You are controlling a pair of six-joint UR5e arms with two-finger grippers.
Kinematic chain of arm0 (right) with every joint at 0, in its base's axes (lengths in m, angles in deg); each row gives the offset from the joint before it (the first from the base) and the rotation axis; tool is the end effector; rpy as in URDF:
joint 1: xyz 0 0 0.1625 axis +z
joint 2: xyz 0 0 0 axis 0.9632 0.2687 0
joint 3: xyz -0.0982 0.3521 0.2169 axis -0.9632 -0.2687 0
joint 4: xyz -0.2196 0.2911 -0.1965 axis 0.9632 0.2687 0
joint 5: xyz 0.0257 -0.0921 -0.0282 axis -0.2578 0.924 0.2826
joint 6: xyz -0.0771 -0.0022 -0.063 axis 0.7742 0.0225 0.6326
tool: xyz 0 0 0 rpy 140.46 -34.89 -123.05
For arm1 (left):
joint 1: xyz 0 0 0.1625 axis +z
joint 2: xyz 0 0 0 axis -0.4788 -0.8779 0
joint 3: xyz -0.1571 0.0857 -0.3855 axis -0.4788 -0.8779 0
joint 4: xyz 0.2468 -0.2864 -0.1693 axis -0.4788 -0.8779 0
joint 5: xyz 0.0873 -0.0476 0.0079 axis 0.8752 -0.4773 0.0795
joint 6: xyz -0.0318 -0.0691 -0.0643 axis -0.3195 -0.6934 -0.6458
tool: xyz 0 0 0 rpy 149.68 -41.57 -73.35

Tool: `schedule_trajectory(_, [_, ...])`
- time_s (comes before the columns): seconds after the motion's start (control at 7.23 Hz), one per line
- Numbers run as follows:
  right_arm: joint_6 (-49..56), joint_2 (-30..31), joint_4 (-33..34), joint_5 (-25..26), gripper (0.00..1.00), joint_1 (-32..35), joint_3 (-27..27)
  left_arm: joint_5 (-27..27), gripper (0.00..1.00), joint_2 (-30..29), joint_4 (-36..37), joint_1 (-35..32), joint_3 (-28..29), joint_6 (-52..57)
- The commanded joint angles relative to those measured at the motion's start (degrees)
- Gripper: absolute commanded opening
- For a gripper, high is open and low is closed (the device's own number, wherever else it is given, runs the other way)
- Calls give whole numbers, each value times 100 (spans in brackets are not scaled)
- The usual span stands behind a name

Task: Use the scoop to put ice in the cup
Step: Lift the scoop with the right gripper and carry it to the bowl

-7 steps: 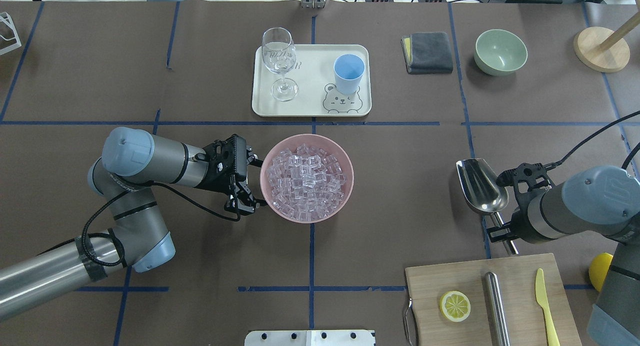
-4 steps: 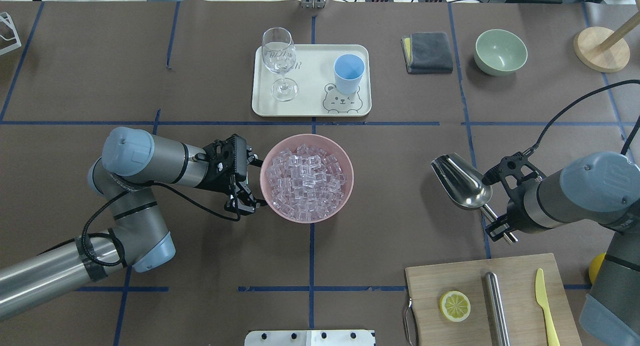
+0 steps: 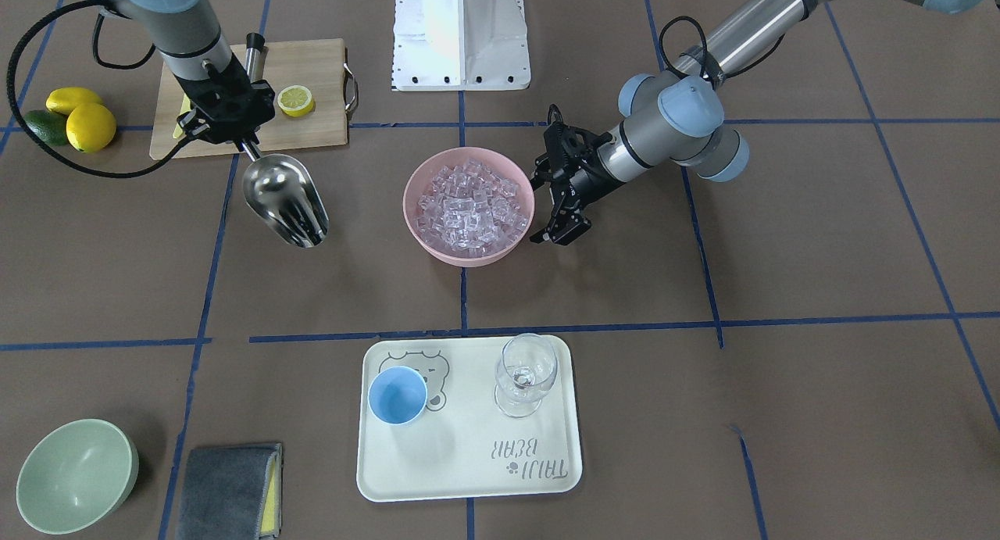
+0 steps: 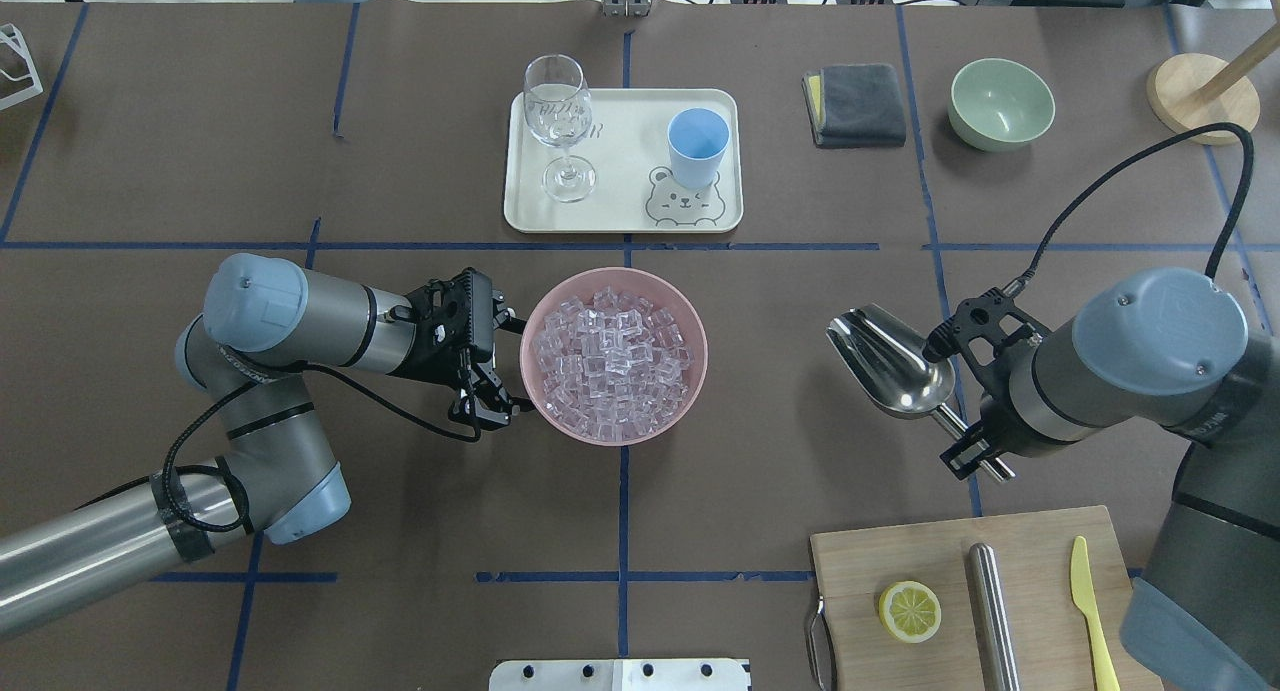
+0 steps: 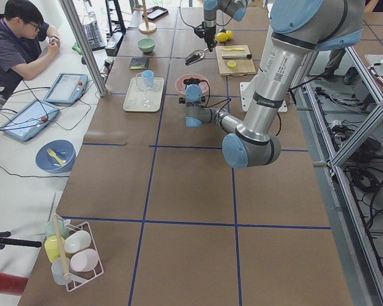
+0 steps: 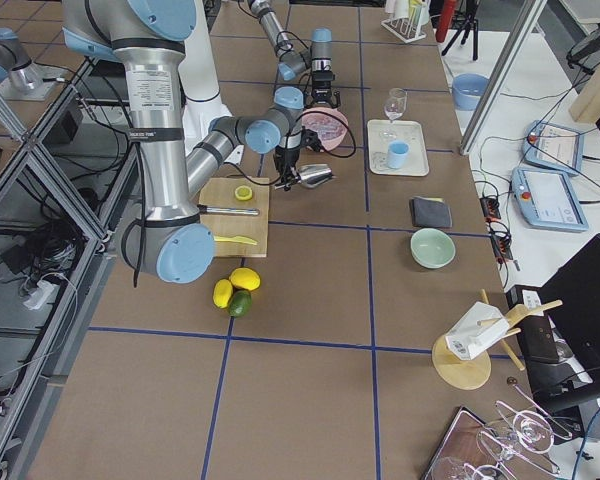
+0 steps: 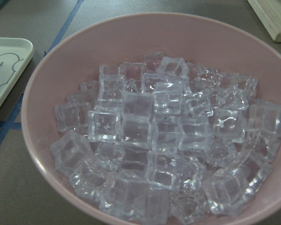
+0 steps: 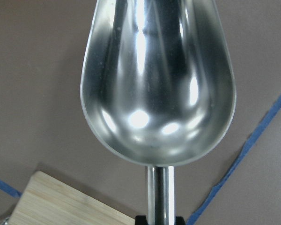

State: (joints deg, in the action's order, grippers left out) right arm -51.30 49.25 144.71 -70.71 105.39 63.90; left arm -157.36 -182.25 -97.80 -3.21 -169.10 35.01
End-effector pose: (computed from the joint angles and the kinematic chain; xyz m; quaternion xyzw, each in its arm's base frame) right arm -0.3682 -0.3330 0.3270 0.0731 -0.3287 -0.2864 0.8970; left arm 0.5203 -0.4264 0.3355 0.4854 0.4715 0.4839 0.5548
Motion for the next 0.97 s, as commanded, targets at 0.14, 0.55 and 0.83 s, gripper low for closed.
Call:
schedule_trajectory(0.14, [68, -1852, 2247, 393, 0, -407, 41, 0, 100, 9, 0, 0, 4, 9])
schedule_trajectory(0.55, [880, -2596, 3141, 412, 0, -496, -64, 0, 100, 9, 0, 0, 4, 0])
schedule_trajectory(0.83, [1997, -3280, 4333, 482, 0, -479, -266, 8, 100, 0, 0, 0, 4, 0])
